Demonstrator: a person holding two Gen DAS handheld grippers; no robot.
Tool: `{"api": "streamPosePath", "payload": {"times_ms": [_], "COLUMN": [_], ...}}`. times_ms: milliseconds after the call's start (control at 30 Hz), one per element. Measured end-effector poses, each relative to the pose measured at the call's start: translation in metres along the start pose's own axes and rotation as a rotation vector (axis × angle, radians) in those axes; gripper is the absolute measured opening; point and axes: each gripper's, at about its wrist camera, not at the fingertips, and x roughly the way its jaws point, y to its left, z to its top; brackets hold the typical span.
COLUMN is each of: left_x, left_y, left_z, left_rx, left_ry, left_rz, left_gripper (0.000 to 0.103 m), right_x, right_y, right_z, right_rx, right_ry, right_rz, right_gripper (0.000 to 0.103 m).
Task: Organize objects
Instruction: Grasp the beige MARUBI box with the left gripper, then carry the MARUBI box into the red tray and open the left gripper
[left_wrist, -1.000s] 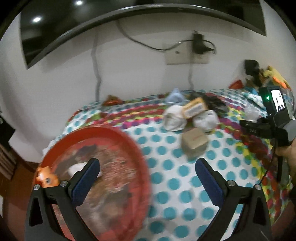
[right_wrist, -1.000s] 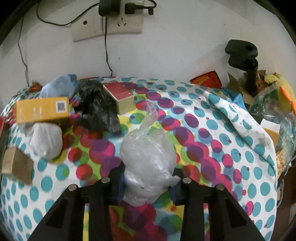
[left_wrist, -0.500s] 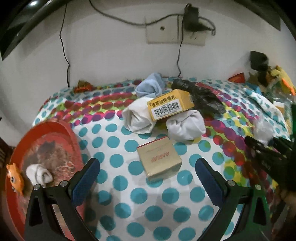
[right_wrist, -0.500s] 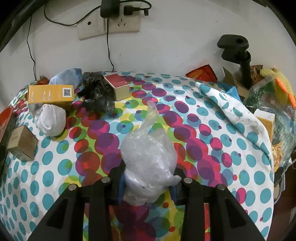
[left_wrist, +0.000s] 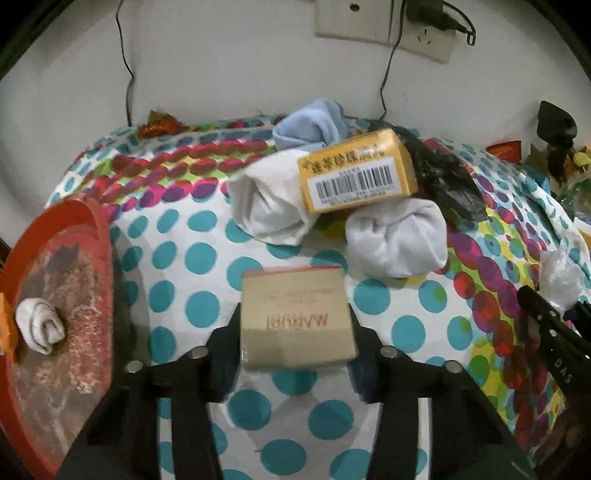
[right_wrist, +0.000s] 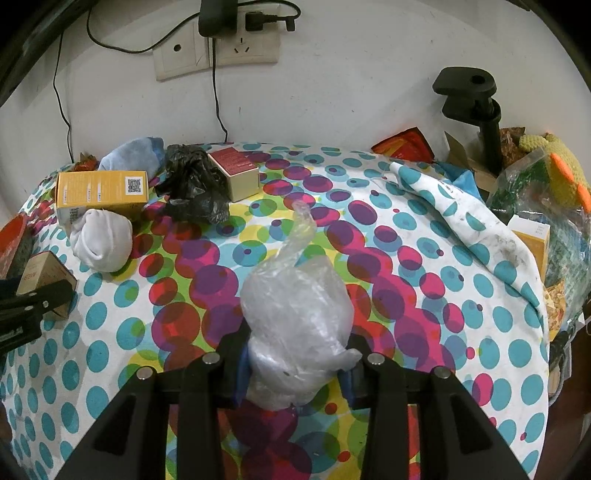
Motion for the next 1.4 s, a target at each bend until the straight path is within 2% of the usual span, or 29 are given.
{"api": "streamPosePath", "payload": {"times_ms": [133, 467, 1033, 1400], "left_x": [-0.004, -0.033, -0.084, -0.093], "left_y": [0.0, -0.009, 0.007, 0.034], "left_z": [-0.001, -0.004, -0.026, -0.034], "left_rx": [-0.003, 0.063, 0.102, 0.056], "left_ry": [-0.013, -0.062, -0.099, -0.098], "left_rz": [-0.004, 0.004, -0.01, 0.006], "left_gripper": [0.042, 0.042, 0.042, 0.042], "right_x": [0.0, -0.001, -0.001, -0.002], "right_y": [0.0, -0.001, 0.0, 0.0], "right_z": [0.0, 0.0, 0.0, 0.0], "right_rx": [0.001, 0.001, 0.001, 0.002], "right_ry": [0.0, 0.0, 0.0, 0.001], "right_rz": [0.001, 0.001, 0.001, 0.001], "right_gripper": [0.039, 0.039, 0.039, 0.039]}}
